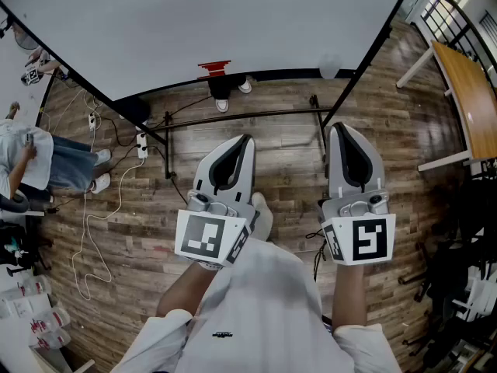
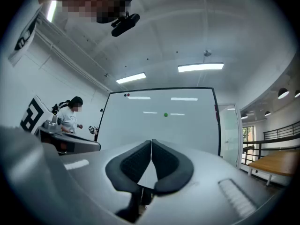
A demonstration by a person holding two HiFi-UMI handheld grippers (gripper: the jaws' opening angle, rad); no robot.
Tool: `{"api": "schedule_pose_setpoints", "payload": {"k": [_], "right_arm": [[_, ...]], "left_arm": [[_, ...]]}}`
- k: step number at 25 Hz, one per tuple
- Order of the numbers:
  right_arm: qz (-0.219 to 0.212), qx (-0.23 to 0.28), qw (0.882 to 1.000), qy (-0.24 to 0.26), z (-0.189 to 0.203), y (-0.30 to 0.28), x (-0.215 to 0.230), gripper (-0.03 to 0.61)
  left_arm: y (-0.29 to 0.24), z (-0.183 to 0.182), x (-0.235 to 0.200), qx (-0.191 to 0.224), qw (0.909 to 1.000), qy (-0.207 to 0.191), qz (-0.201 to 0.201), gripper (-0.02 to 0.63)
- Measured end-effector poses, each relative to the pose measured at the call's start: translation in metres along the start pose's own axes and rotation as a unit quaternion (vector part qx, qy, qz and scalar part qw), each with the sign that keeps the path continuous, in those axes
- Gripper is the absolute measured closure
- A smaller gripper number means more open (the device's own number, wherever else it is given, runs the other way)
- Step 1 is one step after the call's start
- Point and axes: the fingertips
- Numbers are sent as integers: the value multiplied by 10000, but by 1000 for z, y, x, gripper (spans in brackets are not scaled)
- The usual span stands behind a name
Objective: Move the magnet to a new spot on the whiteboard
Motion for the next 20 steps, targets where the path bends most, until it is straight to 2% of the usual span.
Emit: {"api": "schedule_pose_setpoints", "payload": {"k": [7,11,16,20], "right_arm": [[177,-134,9995,-222,6,90,-29,578],[309,-152,9987,-365,4,111,-35,578],[357,52,9983,-450,-5,116,-44,578],[480,12,9980,-405,-2,100,-62,577]], "left_arm": [[69,14,53,-152,9996,-118,199,607],[81,5,65,-78,9993,-136,333,607],[96,-4,63,-39,9991,-237,362,607],[109,-14,32,6,9991,-296,309,607]]}}
Point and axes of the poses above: the fingertips, and each gripper's own axes: y backward along the fingers, x to its right, z out of its underside, and after that the axes turned 3 degrees about z, right-handed
